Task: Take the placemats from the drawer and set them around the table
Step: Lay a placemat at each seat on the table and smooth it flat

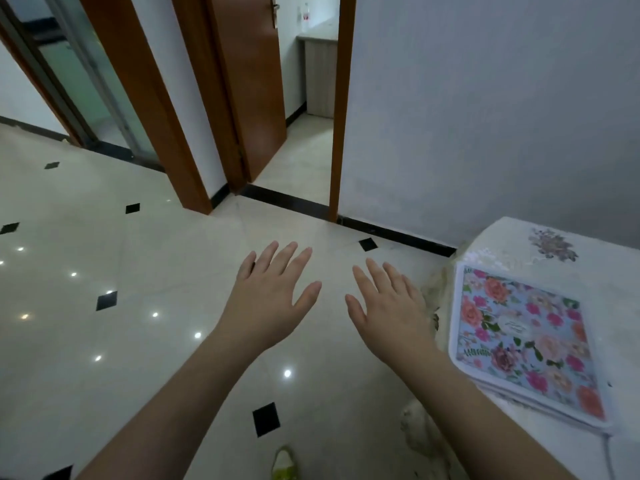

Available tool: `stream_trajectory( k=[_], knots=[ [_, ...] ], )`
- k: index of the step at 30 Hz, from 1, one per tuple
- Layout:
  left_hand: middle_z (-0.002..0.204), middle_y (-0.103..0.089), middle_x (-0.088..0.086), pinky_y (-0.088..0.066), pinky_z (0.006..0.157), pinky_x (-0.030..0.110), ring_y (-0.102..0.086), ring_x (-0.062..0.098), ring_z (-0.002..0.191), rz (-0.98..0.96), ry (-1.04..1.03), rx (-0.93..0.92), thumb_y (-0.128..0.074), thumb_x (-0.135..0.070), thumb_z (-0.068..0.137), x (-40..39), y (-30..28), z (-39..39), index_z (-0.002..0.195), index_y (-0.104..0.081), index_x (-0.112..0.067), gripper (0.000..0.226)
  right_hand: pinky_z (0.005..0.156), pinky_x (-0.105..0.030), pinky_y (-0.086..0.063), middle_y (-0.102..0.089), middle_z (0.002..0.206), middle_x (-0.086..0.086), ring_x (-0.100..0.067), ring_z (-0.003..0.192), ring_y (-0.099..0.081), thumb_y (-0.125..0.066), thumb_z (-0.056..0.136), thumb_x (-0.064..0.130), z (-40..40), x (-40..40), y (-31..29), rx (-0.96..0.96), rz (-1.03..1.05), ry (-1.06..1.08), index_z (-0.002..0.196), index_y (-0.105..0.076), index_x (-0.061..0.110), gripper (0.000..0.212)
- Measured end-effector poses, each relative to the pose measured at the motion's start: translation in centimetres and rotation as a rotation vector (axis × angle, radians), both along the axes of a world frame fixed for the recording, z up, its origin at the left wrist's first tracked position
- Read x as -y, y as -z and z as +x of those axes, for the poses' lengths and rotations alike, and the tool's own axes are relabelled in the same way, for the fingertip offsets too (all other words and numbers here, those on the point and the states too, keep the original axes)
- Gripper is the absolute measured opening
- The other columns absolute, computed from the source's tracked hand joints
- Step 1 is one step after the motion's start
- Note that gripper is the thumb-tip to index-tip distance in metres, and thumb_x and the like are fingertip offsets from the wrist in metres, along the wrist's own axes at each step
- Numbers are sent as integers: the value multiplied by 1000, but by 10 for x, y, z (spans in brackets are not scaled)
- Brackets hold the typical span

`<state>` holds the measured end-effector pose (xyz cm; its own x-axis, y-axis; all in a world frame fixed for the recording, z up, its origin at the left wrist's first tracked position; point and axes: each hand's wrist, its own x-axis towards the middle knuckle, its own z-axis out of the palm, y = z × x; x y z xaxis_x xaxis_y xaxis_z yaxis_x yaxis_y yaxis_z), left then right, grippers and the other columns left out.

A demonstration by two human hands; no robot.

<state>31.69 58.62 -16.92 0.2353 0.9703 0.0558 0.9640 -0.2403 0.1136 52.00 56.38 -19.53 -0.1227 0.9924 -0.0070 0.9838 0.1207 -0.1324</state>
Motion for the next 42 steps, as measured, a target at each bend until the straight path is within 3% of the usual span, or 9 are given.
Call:
stream_trajectory(
  k=[4, 9, 12, 17, 24, 30, 36, 42],
  knots=[
    [167, -5, -10, 11, 115, 40, 1, 16, 154, 47, 81, 2, 11, -74, 82, -61, -10, -9, 156, -4, -41, 82, 122, -42, -5, -10, 166, 2, -21, 152, -6, -16, 102, 54, -4, -34, -7, -21, -7, 97, 157, -16, 26, 62],
    [166, -14, -6, 9, 116, 39, -5, 18, 154, 80, 237, -1, -5, -69, 93, -133, -8, 10, 157, -13, -37, 71, 122, -40, -6, -12, 165, 2, -21, 152, -9, -19, 102, 52, 8, -65, -7, -40, -3, 247, 157, -19, 26, 60],
    [165, -20, -5, 5, 117, 40, -10, 18, 153, 87, 349, 26, -7, -67, 93, -160, -3, 45, 156, -19, -34, 72, 122, -39, -6, -11, 166, 2, -21, 152, -8, -20, 103, 51, 27, -75, -5, -52, -1, 348, 157, -18, 26, 60],
    [166, -15, -6, 3, 119, 41, -6, 16, 153, 35, 536, 44, 2, -69, 90, -197, 18, 122, 157, -11, -35, 76, 121, -38, -6, -13, 165, 2, -20, 152, -9, -21, 103, 50, 79, -86, 4, -16, -7, 504, 157, -18, 26, 59],
    [154, -45, 1, -19, 118, 43, -35, 21, 146, -3, 786, -10, -30, -55, 98, -231, 40, 225, 150, -41, -25, 61, 122, -42, -10, -21, 163, 1, -23, 151, -16, -29, 103, 45, 154, -107, 21, -97, 3, 691, 155, -25, 25, 55],
    [148, -51, 4, -28, 116, 48, -43, 24, 141, -12, 934, -22, -33, -51, 96, -260, 41, 295, 146, -49, -20, 61, 122, -39, -9, -18, 164, 0, -23, 152, -14, -31, 103, 45, 197, -124, 34, -144, -27, 769, 157, -21, 22, 59],
    [148, -52, 6, -36, 113, 50, -45, 25, 139, -50, 1108, -16, -32, -51, 97, -270, 45, 357, 144, -52, -19, 61, 117, -44, -25, -34, 158, -3, -28, 146, -31, -47, 98, 39, 221, -123, 32, -148, -22, 986, 152, -36, 19, 58],
    [155, -43, 3, -26, 118, 46, -32, 22, 147, -95, 1348, -59, -27, -51, 98, -283, 71, 417, 147, -47, -19, 62, 95, -48, -51, -62, 135, -9, -30, 122, -61, -55, 85, 39, 233, -119, 39, -46, -22, 1224, 131, -64, 14, 53]
  ],
)
